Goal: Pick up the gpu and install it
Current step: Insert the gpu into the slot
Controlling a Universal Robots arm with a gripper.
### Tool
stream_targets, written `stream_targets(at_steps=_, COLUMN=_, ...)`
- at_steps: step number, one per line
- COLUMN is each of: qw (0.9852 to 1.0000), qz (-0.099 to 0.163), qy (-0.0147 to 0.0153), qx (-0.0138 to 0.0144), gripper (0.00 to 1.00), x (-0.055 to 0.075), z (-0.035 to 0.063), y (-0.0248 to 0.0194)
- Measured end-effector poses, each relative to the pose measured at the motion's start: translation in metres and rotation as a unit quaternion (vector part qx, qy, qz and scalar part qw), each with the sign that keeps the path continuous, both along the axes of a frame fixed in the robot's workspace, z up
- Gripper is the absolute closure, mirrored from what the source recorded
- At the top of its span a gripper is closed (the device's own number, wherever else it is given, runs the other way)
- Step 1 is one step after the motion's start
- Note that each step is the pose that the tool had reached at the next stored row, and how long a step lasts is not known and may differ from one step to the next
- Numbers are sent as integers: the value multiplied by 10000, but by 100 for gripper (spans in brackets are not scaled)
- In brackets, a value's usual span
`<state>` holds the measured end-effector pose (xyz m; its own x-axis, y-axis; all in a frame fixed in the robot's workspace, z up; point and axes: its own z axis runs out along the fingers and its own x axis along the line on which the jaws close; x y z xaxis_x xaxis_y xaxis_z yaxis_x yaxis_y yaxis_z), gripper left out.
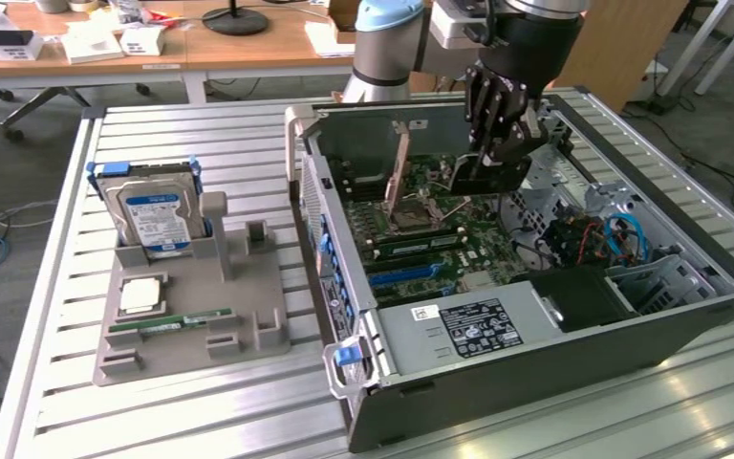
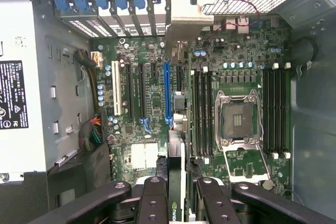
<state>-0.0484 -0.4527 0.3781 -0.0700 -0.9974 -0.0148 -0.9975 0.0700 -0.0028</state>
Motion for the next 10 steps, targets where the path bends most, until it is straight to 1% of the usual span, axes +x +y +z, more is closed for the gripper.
stream_targets(at_steps=10, qw=10000, qz=0, qy=-1, qx=1, gripper=74, x=0, z=-24, y=0)
